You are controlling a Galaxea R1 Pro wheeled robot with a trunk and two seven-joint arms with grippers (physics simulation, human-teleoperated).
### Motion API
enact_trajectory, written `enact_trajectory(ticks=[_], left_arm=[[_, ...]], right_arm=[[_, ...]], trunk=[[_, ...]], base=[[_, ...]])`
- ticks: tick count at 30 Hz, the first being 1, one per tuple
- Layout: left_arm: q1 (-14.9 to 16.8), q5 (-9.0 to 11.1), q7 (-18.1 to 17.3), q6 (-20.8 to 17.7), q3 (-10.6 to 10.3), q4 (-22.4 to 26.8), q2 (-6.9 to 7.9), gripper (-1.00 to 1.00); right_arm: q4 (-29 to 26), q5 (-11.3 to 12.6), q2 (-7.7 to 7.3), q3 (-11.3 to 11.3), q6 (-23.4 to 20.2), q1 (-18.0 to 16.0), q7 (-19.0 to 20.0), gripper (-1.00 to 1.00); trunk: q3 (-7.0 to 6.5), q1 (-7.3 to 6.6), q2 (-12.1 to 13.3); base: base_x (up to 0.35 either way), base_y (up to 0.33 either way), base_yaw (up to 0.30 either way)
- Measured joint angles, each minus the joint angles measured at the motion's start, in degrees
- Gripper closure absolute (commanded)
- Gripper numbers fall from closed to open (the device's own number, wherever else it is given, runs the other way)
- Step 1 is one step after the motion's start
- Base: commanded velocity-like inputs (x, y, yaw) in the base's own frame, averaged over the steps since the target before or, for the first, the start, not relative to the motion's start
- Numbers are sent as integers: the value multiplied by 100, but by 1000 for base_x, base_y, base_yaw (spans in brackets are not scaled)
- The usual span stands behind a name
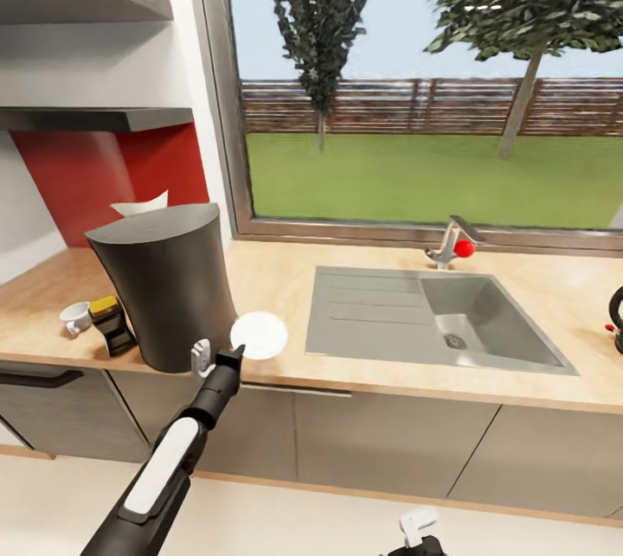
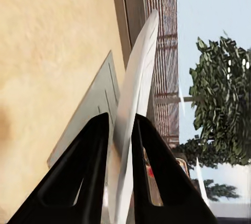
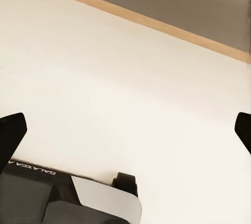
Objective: Set up a coffee station on the kitchen countertop: keep the coffee maker on the countertop, move the bottle of coffee from the kitchen shelf to the counter next to the coffee maker, place a paper coffee filter on top of the coffee maker, put the saucer next to the coffee maker with the coffee cup on the saucer, and place the electric kettle next to the coffee maker.
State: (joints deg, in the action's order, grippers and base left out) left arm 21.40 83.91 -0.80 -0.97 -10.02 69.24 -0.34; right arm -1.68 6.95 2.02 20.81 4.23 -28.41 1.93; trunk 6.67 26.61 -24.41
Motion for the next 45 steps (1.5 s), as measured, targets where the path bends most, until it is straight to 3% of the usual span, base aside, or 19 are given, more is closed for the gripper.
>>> enact_trajectory(ticks=[4, 12, 22, 45], left_arm=[[-9, 207, 5, 6, 0, -10, -1, 100], [-8, 685, 226, 10, 10, -497, 2, 100], [-8, 950, 229, 3, 6, -566, 7, 100], [-16, 986, 236, 14, 46, -577, 59, 100]], right_arm=[[-1, 0, 0, 0, -1, 0, 25, -100], [7, -2, -9, -3, -17, 2, 22, -100], [7, -1, -9, -8, -10, 1, 8, -100], [7, -1, -9, -6, -10, 4, 8, -100]], trunk=[[0, 1, 0], [0, 2, 1], [0, 1, 1], [0, 1, 1]], base=[[40, -21, 0], [9, -1, 0], [149, -48, 0], [92, 0, 0]])
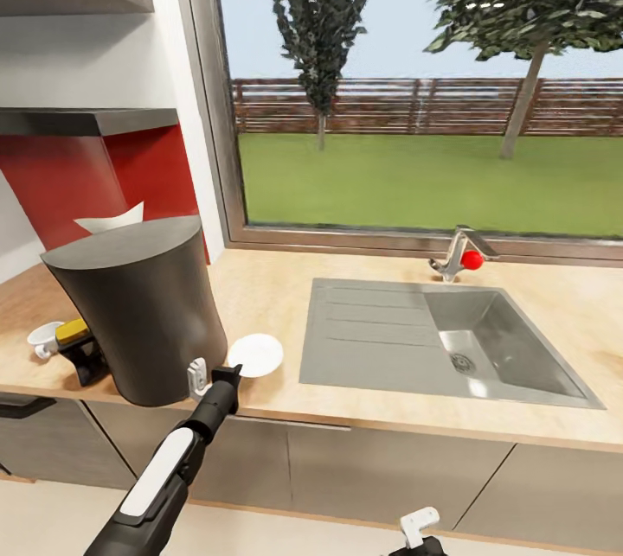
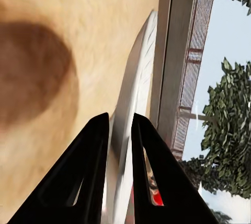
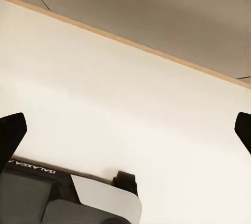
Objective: Set up a coffee station on the kitchen countertop: keep the coffee maker on the countertop, move the bottle of coffee from the kitchen shelf to the counter next to the coffee maker, place a paper coffee filter on top of the coffee maker, put the saucer next to the coffee maker with the coffee cup on the saucer, and place the electric kettle next to the coffee maker.
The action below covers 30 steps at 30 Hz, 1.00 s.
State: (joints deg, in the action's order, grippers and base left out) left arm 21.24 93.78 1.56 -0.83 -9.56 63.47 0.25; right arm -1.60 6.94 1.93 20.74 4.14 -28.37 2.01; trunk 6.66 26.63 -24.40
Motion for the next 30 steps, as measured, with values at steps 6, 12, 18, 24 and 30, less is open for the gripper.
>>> enact_trajectory(ticks=[6, 12, 18, 24, 30], left_arm=[[-75, -11, 12, -1, 74, -1, 48, -100], [-89, -12, 11, -6, 133, -1, 58, -100], [-97, -12, 11, -2, 138, 0, 45, -100], [-95, -11, 11, 0, 132, 1, 20, -100], [-93, -9, 11, 0, 131, 2, 15, -100]], right_arm=[[0, 1, 0, 6, 0, 0, 0, -100], [0, 0, 0, 6, 0, 0, 0, -100], [0, 1, 0, 6, 0, 5, 0, -100], [-1, 1, 0, 6, -1, 6, 8, -100], [-1, 1, 0, 6, -1, 6, 10, -100]], trunk=[[0, 0, 0], [0, 0, 0], [0, 0, 0], [0, 2, 1], [0, 2, 1]], base=[[0, 0, 0], [0, 0, 0], [0, 0, 0], [-90, 87, 0], [-214, 221, 0]])
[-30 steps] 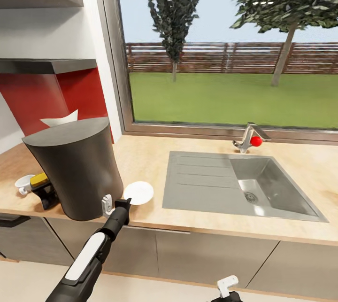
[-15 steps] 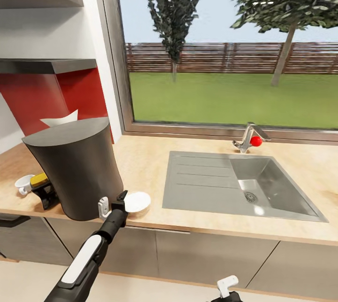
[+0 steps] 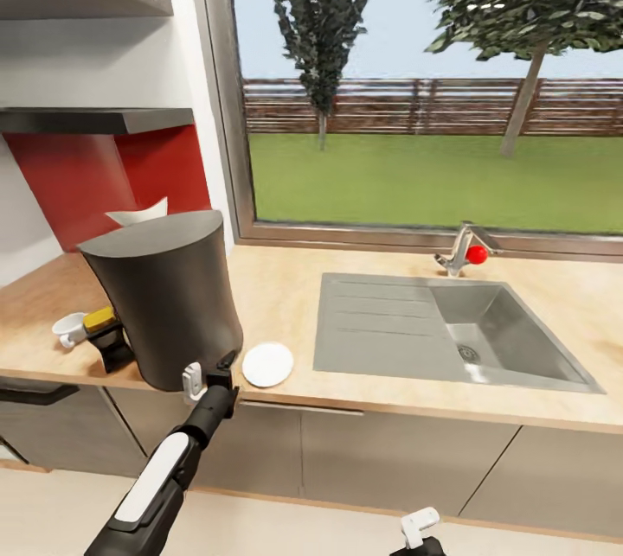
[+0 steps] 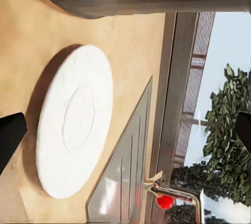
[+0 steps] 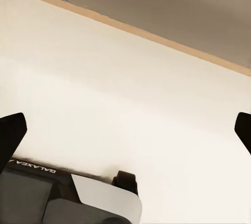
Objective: Set up a coffee station on the kitchen countertop: keep the coffee maker on the countertop, move the bottle of coffee from the kitchen shelf to the counter next to the coffee maker, place a paper coffee filter on top of the coffee maker, put the saucer next to the coffee maker with the coffee cup on the saucer, and place the electric kettle next to the coffee maker.
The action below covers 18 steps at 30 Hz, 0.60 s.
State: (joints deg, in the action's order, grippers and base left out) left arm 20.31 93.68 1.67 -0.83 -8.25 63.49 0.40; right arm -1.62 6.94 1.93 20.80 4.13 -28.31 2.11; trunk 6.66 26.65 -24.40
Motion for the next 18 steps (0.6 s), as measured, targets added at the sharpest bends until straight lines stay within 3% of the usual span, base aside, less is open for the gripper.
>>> enact_trajectory(ticks=[10, 14, 18], left_arm=[[-61, -31, -5, -17, -42, 0, -28, -100], [-339, -82, -66, -26, -109, 22, -29, -100], [-855, -134, -240, -26, -359, 91, 47, -100]], right_arm=[[0, 1, 0, 0, 0, 0, 0, -100], [1, 1, 0, 0, 1, 0, -1, -100], [1, 1, 0, -4, 1, 0, -1, -100]], trunk=[[0, 0, 0], [0, -1, 0], [1, -2, -1]], base=[[-196, 221, 0], [-149, 139, 0], [-50, 40, 0]])
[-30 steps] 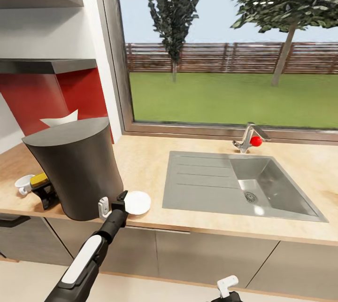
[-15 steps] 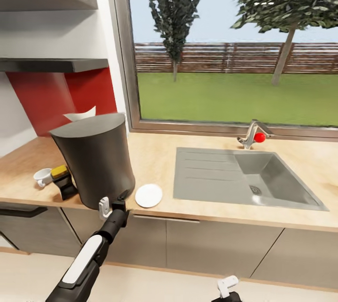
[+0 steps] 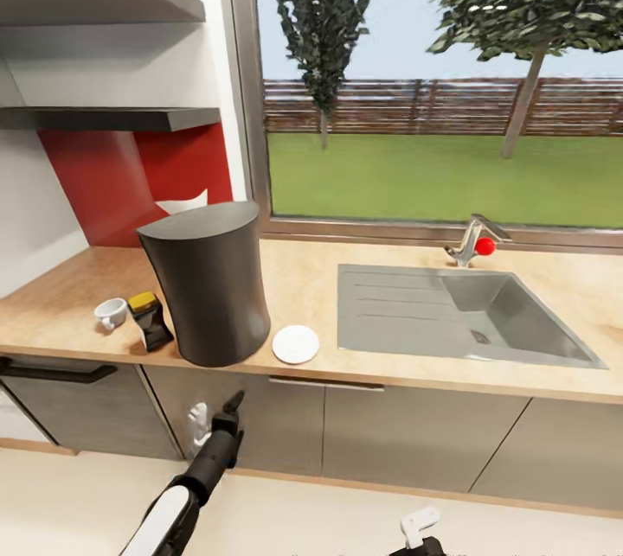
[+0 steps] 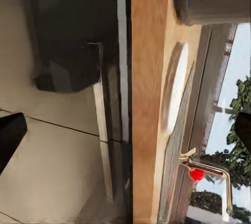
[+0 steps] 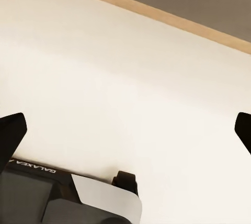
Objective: Set up a coffee station on the kitchen countertop: keep the coffee maker on the countertop, move the bottle of coffee from the kitchen shelf to the counter next to the coffee maker, place a paper coffee filter on top of the coffee maker, put the saucer next to the coffee maker with the coffee cup on the saucer, and place the electric kettle next to the coffee maker.
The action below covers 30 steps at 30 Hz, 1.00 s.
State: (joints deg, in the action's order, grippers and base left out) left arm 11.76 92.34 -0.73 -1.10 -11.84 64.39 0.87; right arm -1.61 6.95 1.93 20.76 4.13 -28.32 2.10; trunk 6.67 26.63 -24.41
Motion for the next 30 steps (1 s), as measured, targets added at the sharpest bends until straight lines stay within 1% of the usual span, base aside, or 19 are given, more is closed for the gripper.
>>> enact_trajectory(ticks=[2, 3, 5, 8, 9, 12, 14, 16, 17, 20, 21, 22, 24, 25, 26, 27, 28, 29, 30], left_arm=[[-358, -141, -193, 12, -42, 13, 118, -100], [-563, -291, -297, 19, -55, 10, 207, -100], [-949, -746, -445, 58, -62, -51, 360, -100], [-1441, -1609, -534, 115, 1, -350, 460, -100], [-1543, -1882, -545, 174, 32, -552, 476, -100], [-1672, -2508, -569, 576, 95, -1373, 501, -100], [-1695, -2998, -575, 988, 105, -2193, 561, -100], [-1680, -3621, -579, 1332, 113, -3112, 678, -100], [-1668, -3799, -580, 1405, 113, -3327, 706, -100], [-1544, -4864, -553, 1834, 83, -4102, 784, -100], [-1529, -5076, -540, 1913, 78, -4176, 790, -100], [-1503, -5693, -504, 2132, 85, -4337, 807, -100], [-1485, -6461, -469, 2322, 98, -4488, 835, -100], [-1481, -6733, -449, 2363, 104, -4537, 845, -100], [-1478, -6920, -399, 2383, 107, -4574, 853, -100], [-1476, -7044, -302, 2394, 110, -4600, 856, -100], [-1475, -7151, -58, 2398, 115, -4627, 855, -100], [-1474, -7180, 46, 2399, 120, -4634, 852, -100], [-1473, -7210, 349, 2401, 121, -4652, 838, -100]], right_arm=[[0, 0, 0, 2, 0, 0, 0, -100], [0, 0, 0, 3, 0, 0, -1, -100], [0, 0, 0, 3, 0, 0, 0, -100], [0, 0, 0, 3, 0, 0, -1, -100], [0, 0, 0, 4, 0, 0, -4, -100], [0, 0, 0, -2, 0, 0, -9, -100], [0, 0, 0, -4, 5, 0, -15, -100], [0, -4, 0, -4, 7, 0, -17, -100], [0, -5, 0, -5, 8, 0, -17, -100], [0, -6, -4, -4, 9, 0, -18, -100], [0, -7, -5, -4, 9, 0, -18, -100], [-1, -8, -7, -4, 9, 0, -18, -100], [-1, -8, -8, -5, 9, 0, -22, -100], [-1, -8, -12, -5, 9, 0, -24, -100], [-1, -9, -14, -5, 9, 0, -25, -100], [-1, -9, -17, -5, 9, 0, -26, -100], [-1, -6, -22, -5, 11, 0, -26, -100], [-1, -4, -23, -5, 12, 0, -27, -100], [-1, -2, -31, -5, 15, 0, -30, -100]], trunk=[[0, 0, 0], [1, 0, 0], [0, 1, 0], [2, 1, -1], [2, 1, 0], [1, 1, 0], [2, 0, 0], [2, 0, 0], [1, 0, -1], [1, 0, 0], [1, 0, -1], [1, 0, -1], [1, 0, -1], [1, 0, -1], [1, 0, -1], [1, 0, 0], [1, 0, 0], [1, 0, 0], [1, 0, 0]], base=[[-58, 9, 0], [-83, 5, 0], [-95, 2, 0], [-106, 1, 0], [-111, 0, 0], [-87, 0, 0], [-31, 0, 0], [-14, 0, 0], [-8, 0, 0], [-4, 0, 0], [-1, 0, 0], [0, 0, 0], [0, 0, 0], [0, 0, 0], [0, 0, 0], [0, 0, 0], [0, 0, 0], [0, 0, 0], [0, 0, 0]])
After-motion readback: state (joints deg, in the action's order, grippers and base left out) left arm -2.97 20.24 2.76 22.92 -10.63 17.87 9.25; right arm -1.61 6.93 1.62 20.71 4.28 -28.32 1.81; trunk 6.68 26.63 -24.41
